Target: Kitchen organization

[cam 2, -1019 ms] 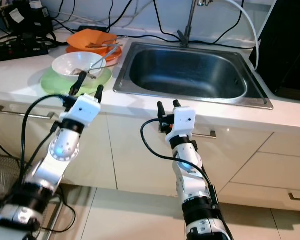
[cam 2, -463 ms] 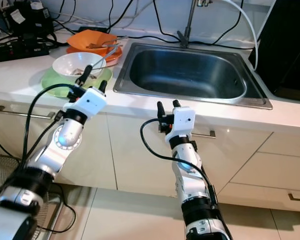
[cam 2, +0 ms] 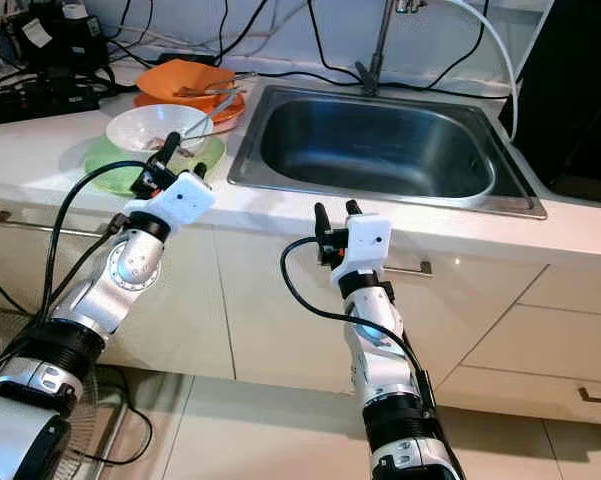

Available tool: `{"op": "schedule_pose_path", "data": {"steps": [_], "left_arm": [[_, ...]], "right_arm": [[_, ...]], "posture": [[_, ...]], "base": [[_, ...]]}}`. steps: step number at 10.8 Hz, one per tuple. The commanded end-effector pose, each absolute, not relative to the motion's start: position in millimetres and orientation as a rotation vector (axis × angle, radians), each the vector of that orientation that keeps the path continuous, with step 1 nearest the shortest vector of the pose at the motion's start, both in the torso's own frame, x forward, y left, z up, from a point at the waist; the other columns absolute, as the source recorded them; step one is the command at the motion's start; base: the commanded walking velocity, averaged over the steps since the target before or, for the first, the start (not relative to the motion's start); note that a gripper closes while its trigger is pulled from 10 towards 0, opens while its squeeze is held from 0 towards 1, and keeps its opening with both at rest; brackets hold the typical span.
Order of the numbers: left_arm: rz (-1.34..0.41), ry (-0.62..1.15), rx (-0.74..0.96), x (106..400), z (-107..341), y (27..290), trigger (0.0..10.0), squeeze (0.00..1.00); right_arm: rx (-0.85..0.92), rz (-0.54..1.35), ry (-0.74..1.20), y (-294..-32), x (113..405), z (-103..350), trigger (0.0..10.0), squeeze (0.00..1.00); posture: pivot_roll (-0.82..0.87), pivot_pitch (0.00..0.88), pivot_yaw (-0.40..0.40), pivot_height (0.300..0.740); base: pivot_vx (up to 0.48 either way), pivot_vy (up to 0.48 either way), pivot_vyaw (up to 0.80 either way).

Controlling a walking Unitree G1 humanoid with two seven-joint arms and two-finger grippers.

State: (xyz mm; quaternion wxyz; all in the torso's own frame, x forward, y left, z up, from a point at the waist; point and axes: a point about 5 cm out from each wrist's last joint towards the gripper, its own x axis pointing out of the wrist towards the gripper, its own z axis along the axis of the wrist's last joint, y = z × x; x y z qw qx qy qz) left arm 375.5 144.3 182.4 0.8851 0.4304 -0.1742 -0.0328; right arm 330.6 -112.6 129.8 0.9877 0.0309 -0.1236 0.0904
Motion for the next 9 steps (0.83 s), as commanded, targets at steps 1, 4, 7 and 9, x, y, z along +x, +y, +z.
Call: {"op": "schedule_pose_path", "data": {"steps": [1, 4, 7, 9], "left_arm": [[-0.057, -0.382, 0.917, 380.6, 192.4, 141.2, 4.0, 0.00], [-0.055, -0.386, 0.909, 380.9, 191.8, 138.8, 0.0, 0.00], [-0.068, -0.387, 0.911, 381.1, 191.0, 137.0, 0.0, 0.00], [-0.087, -0.390, 0.912, 381.0, 190.0, 134.8, 0.0, 0.00]], "right_arm": [[0.074, 0.180, -0.255, -111.4, 331.0, 131.7, 10.0, 0.00], [0.077, 0.180, -0.254, -111.0, 330.8, 131.4, 10.0, 0.00], [0.081, 0.181, -0.251, -109.8, 330.7, 130.7, 10.0, 0.00], [0.083, 0.179, -0.249, -109.3, 330.5, 130.2, 10.0, 0.00]], "posture": [[0.17, 0.000, -0.024, 0.740], [0.17, 0.000, -0.024, 0.740], [0.17, 0.000, -0.022, 0.740], [0.17, 0.000, -0.021, 0.740]], "base": [[0.000, 0.000, 0.00], [0.000, 0.000, 0.00], [0.000, 0.000, 0.00], [0.000, 0.000, 0.00]]}}
